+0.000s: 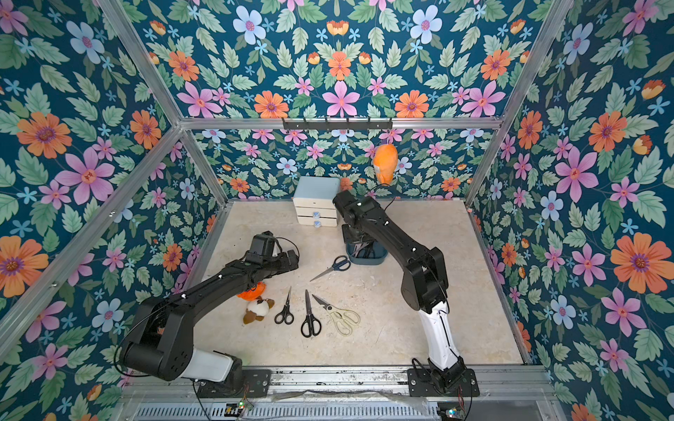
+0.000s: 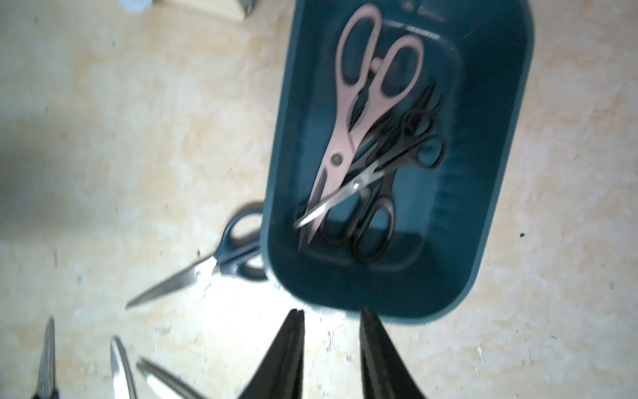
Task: Put the scissors into the storage box
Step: Place the scissors in the storage box, then pick up the scissors from the center of the board.
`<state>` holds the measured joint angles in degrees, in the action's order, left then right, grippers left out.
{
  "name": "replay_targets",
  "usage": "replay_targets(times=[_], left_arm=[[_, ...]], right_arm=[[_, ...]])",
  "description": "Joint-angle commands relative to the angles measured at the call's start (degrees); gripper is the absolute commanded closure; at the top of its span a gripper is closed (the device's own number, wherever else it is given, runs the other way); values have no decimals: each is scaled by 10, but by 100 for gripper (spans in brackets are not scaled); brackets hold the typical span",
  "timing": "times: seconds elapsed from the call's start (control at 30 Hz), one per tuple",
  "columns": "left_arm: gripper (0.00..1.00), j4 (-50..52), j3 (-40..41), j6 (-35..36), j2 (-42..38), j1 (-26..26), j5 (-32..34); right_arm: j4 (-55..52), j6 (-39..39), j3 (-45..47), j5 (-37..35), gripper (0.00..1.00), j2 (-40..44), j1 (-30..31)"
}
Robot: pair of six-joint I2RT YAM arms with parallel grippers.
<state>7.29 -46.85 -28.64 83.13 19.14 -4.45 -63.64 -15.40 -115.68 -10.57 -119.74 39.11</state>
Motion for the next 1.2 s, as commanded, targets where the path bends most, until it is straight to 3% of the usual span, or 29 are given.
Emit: replay_targets(times=[0.0, 0.2, 0.4, 0.63, 1.17], left_arm=[[1, 2, -5, 27, -2, 0, -18], [1, 3, -7, 31, 2, -1, -39], [1, 9, -14, 23, 5, -1, -52], [1, 25, -16, 31, -3, -1, -44], [1, 28, -12, 3, -18, -1, -38]], right_arm=[[27, 23, 82, 40, 63, 57, 29], [62, 31, 235, 87, 61, 135, 95], [101, 20, 329, 83, 59, 159, 143], [133, 23, 373, 75, 60, 136, 173], [194, 13, 480, 71, 62, 166, 174]])
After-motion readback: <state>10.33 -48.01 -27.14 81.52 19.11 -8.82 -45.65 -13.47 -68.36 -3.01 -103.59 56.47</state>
